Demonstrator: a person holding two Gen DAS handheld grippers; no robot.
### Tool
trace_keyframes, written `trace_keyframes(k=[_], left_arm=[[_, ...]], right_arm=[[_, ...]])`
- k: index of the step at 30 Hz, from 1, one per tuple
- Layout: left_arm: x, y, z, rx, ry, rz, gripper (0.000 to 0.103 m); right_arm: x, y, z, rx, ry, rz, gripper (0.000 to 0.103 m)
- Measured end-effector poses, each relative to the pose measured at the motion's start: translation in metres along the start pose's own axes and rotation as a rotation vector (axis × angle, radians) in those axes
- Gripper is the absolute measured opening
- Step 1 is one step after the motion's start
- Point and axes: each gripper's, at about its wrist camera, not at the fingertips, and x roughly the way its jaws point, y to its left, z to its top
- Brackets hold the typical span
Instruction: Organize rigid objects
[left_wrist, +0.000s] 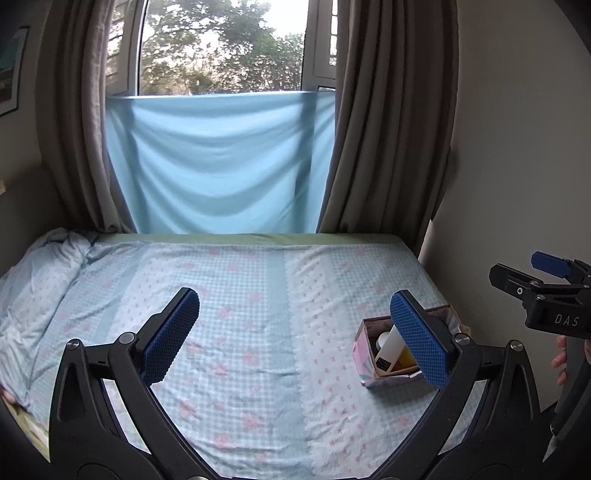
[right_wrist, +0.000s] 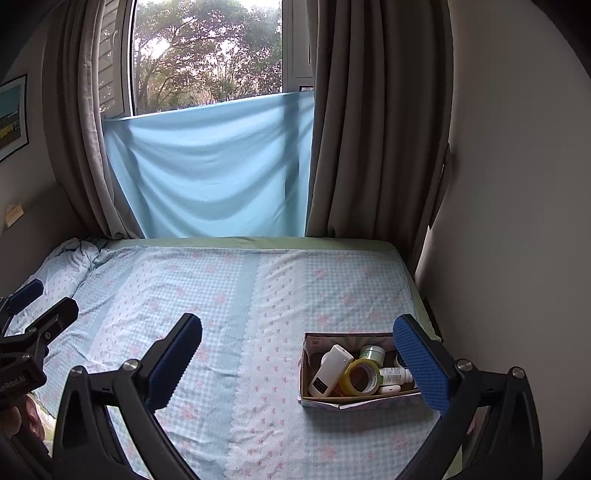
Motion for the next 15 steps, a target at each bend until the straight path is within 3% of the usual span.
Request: trace_keyframes(k=[15], left_arm=[[-0.0010,-0.0023,-0.0001,0.005,-0.009,0.002,0.103]], right_arm=[[-0.0032,-0.0019,0.0004,0.021,-0.004,-0.011,0.103]])
